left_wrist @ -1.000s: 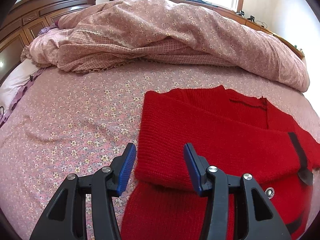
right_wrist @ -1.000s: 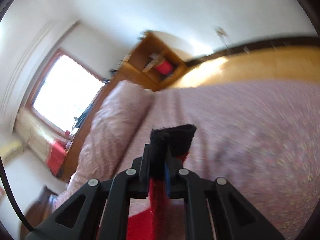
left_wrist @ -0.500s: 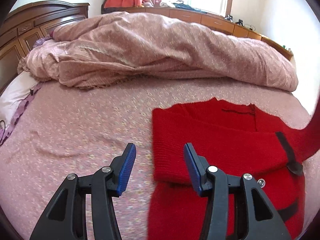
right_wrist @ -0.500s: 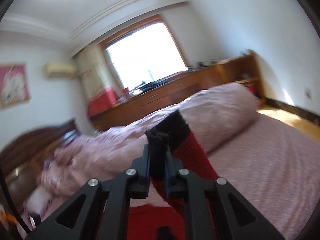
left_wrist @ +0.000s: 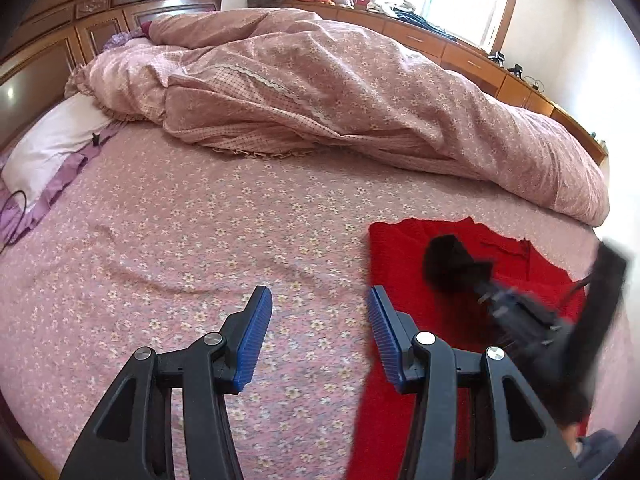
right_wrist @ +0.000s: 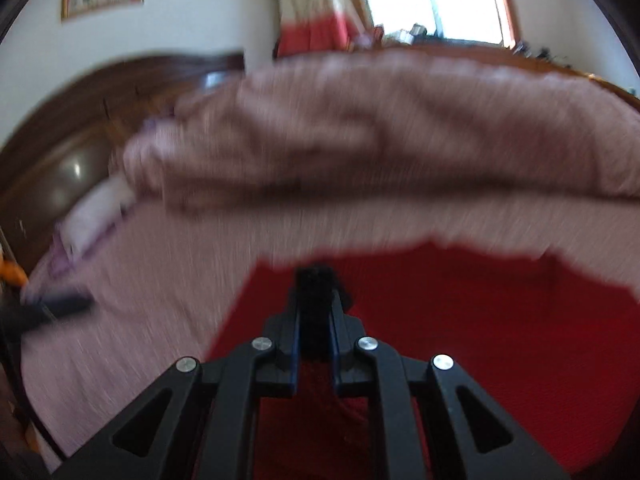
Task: Fold small clothes
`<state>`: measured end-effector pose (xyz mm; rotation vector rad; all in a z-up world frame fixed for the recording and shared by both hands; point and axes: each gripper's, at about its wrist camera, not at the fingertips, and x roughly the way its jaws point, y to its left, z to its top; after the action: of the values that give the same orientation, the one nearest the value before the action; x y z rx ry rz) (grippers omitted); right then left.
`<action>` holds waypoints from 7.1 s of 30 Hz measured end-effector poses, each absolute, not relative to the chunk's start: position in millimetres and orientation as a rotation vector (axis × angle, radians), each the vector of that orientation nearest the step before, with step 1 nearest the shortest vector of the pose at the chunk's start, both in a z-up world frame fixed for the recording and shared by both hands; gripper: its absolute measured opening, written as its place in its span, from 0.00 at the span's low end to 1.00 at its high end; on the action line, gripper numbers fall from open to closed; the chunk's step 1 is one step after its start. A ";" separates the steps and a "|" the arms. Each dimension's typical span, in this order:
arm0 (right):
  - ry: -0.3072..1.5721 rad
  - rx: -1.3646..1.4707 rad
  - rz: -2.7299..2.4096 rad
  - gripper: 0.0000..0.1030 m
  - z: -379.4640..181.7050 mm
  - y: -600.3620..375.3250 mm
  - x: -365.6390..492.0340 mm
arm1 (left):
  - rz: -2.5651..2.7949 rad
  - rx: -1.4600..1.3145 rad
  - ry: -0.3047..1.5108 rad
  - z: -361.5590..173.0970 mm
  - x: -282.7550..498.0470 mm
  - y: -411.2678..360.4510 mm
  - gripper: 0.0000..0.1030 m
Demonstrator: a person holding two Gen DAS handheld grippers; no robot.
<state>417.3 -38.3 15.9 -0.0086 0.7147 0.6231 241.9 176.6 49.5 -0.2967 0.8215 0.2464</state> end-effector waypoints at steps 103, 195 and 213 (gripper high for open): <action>0.760 -0.114 0.491 0.22 30.9 -296.9 386.7 | 0.063 -0.229 0.981 -23.0 314.2 66.6 0.42; 0.885 0.070 0.317 0.00 -8.0 -342.0 419.2 | 0.147 -0.270 0.960 -25.3 300.0 104.4 0.04; 0.885 0.061 0.273 0.00 -7.0 -340.5 417.8 | 0.114 -0.398 0.897 -10.5 288.6 123.8 0.01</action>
<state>417.8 -340.5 -7.0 0.0613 0.8848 0.2727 288.6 123.8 -10.5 -0.3982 0.8972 0.1137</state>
